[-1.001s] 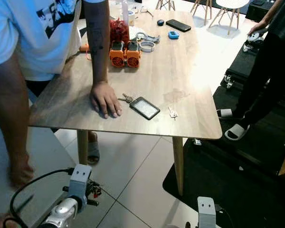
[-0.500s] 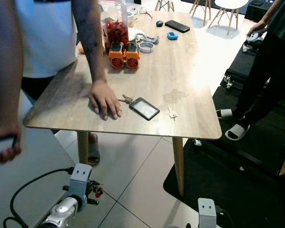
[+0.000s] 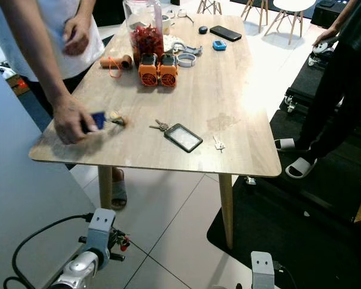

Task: Hang keys on a hook

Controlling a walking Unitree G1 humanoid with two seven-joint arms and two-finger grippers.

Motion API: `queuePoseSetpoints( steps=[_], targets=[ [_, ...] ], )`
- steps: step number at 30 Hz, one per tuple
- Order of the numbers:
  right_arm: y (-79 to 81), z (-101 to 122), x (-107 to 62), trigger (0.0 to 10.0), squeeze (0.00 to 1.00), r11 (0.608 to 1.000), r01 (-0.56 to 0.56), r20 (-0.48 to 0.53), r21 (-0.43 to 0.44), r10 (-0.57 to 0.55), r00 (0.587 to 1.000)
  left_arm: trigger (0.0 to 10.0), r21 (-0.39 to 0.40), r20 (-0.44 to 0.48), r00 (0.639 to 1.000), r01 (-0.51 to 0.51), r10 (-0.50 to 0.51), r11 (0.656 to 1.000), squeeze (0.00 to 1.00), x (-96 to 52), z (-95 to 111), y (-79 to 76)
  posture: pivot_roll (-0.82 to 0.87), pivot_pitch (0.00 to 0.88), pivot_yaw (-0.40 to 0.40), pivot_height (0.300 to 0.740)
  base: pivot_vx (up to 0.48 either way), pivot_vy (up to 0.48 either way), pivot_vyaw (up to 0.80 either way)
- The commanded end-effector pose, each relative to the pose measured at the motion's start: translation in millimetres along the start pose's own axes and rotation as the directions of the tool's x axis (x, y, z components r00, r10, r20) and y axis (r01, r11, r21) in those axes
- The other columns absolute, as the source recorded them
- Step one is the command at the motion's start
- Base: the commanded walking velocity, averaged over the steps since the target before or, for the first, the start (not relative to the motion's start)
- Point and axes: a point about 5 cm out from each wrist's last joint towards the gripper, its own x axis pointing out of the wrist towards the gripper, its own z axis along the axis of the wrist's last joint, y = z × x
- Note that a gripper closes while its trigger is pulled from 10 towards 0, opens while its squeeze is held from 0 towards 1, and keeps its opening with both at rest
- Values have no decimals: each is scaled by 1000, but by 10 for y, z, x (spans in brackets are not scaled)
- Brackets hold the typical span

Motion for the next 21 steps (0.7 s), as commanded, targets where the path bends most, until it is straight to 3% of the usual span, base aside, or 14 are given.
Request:
queuePoseSetpoints(
  steps=[1,16,18,19,21],
  targets=[
    [4,-18,-4,10000,0,1000,2,-6,14,-2,1000,10000,1,-23,1000,5,-5,1000,0,-24,-77,-15,29,80,-5,740,0,0,0],
    [-21,-80,-19,10000,0,1000,9,-25,12,-8,1000,10000,-5,-27,999,-19,18,1000,0,-27,-82,7,30,69,-11,740,0,0,0],
    [-67,-17,-6,10000,0,995,35,-3,92,-35,999,10000,-2,-31,999,-13,13,1000,0,-29,-91,-2,34,70,-11,740,0,0,0],
    [-67,-17,-6,10000,0,995,35,-3,92,-35,999,10000,-2,-31,999,-13,13,1000,0,-29,-91,-2,34,70,-11,740,0,0,0],
    [-145,84,6,10000,0,979,65,42,193,-74,996,10000,-2,-48,999,-26,26,1000,0,-37,-120,9,33,66,-11,740,0,0,0]
  ],
)
